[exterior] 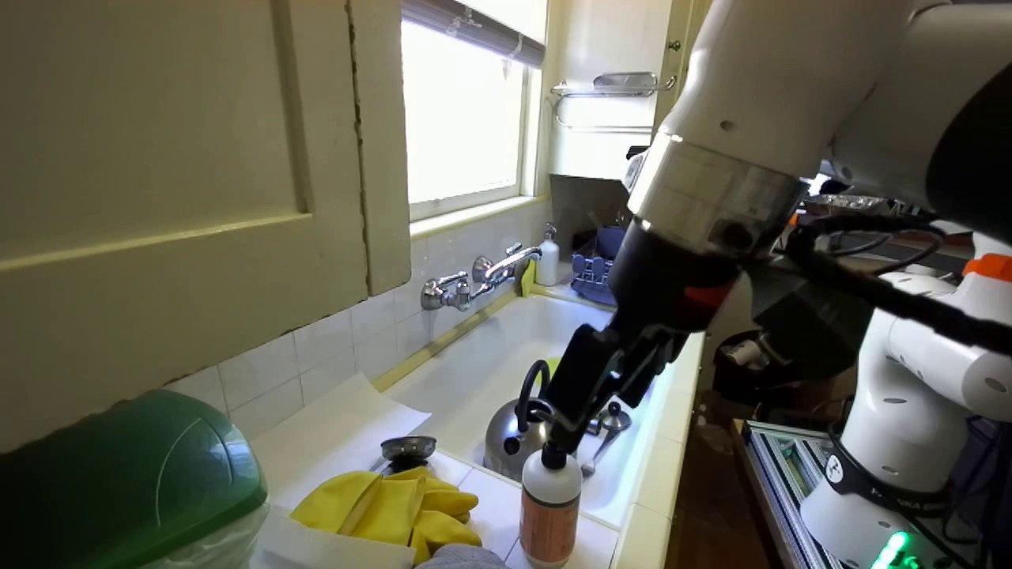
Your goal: Hang the grey mitts on the side of the upper cabinet.
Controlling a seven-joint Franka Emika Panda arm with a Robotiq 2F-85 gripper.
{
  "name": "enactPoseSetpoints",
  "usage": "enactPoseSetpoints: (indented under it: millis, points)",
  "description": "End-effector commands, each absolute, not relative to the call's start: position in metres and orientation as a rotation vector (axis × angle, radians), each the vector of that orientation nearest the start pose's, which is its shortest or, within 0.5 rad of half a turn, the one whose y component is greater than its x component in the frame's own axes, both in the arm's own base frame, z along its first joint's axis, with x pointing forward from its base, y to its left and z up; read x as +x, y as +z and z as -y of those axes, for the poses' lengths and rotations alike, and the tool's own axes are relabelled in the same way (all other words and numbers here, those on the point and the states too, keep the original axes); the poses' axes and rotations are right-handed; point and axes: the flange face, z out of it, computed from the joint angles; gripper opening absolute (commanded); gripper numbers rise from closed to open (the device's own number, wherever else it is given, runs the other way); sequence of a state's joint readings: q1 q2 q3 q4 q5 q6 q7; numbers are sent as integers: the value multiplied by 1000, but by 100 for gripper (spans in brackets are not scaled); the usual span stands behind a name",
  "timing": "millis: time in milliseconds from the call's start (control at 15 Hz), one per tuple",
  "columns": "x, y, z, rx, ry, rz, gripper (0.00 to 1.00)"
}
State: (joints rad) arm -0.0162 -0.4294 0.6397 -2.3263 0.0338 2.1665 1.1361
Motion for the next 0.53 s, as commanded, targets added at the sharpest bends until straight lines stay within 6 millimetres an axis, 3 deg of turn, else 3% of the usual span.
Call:
enactPoseSetpoints:
  millis: [0, 333, 400, 467]
  points:
    - [398, 462, -319, -3004, -448, -850, 100]
    - [428, 424, -353, -3077, -357, -773, 100]
    - [415, 436, -333, -3072, -391, -773, 100]
    - [420, 430, -340, -3075, -369, -761, 100]
